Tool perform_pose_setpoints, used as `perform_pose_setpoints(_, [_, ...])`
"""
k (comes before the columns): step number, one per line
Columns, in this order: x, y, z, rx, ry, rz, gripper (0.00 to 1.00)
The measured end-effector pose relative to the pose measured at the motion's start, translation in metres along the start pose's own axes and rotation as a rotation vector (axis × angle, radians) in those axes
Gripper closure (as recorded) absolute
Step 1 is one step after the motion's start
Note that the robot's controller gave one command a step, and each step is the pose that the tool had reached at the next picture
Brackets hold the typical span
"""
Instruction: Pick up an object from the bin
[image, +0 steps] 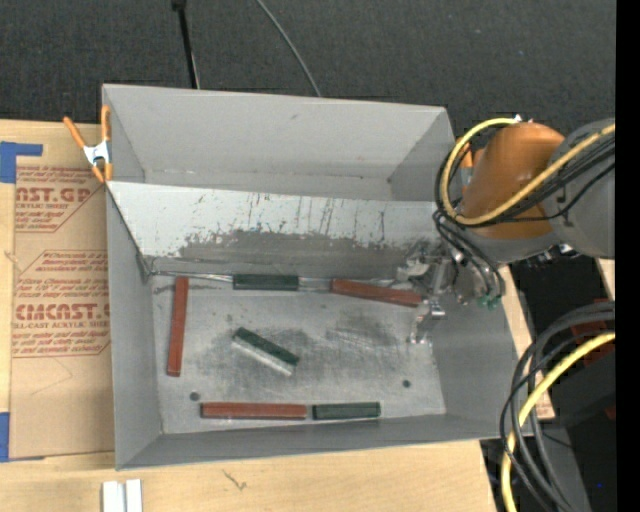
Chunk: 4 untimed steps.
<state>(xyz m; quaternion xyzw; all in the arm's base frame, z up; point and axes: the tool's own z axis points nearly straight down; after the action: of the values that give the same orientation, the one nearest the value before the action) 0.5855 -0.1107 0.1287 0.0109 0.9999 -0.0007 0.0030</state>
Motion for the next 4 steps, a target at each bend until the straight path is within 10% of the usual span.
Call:
perform_pose_setpoints(2, [-0.005,-0.014,0.042,0.0,0.004,0.266,0.0])
perform_pose_setpoints(3, [-0.011,0.027,0.052,0.003,-0.005,0.242,1.0])
perform_pose_setpoints(4, [-0.011,0.027,0.052,0.003,-0.005,0.242,1.0])
